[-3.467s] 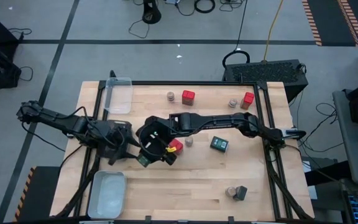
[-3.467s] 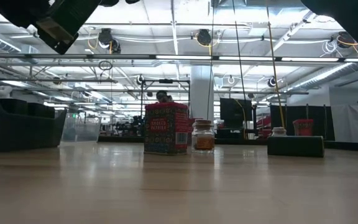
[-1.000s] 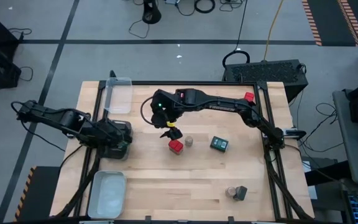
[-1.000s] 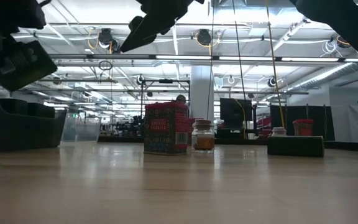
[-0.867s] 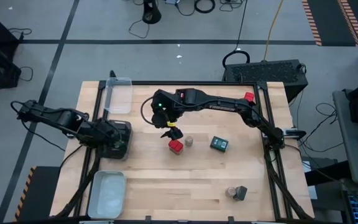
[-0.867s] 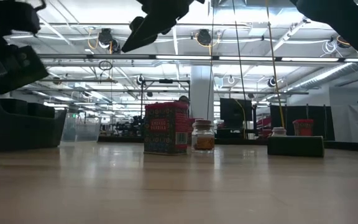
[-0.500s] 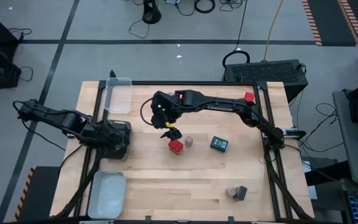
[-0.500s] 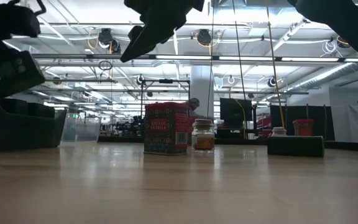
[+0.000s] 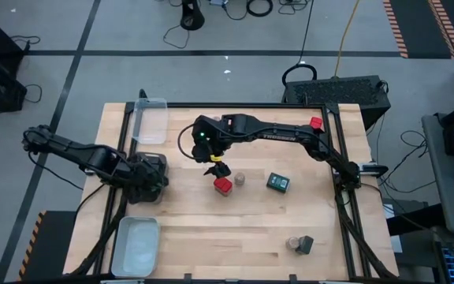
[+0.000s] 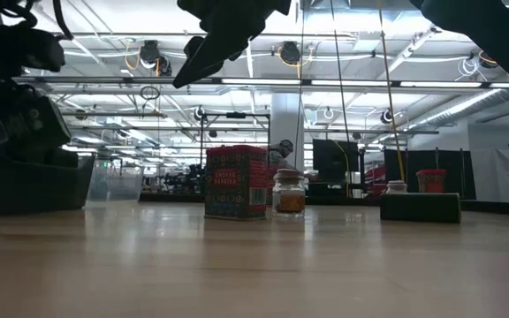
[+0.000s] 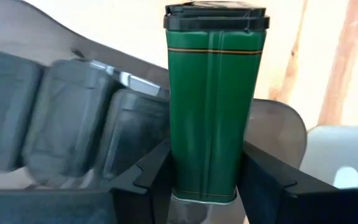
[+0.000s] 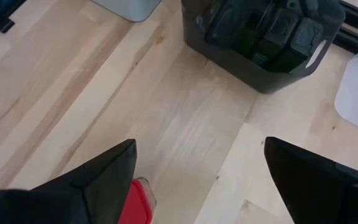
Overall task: Sort spices by type
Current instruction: Put the black seasoning can into the black bin
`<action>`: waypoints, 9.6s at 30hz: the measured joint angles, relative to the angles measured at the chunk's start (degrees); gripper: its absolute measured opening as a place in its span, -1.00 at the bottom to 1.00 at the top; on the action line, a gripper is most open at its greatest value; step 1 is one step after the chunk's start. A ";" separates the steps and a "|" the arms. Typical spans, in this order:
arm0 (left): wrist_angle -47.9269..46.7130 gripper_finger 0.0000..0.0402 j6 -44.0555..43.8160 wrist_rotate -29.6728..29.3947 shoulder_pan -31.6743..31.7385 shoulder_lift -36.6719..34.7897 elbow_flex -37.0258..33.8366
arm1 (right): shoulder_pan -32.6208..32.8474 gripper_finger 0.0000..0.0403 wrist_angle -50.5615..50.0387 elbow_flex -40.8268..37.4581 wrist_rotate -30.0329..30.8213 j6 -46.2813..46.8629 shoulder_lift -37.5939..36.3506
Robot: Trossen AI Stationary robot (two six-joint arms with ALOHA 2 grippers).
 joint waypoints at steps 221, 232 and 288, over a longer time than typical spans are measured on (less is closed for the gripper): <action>47.19 -0.64 40.25 -13.72 -0.04 0.58 -2.27 | 26.27 0.68 -33.98 0.04 35.15 71.89 -14.12; 48.09 -0.64 42.60 -11.80 -0.04 0.55 -2.27 | 34.60 0.68 -34.02 0.04 36.43 99.79 -13.70; 54.01 -0.64 52.27 -5.43 0.02 1.74 -2.23 | 47.36 0.67 -14.26 -54.58 4.77 156.63 -37.76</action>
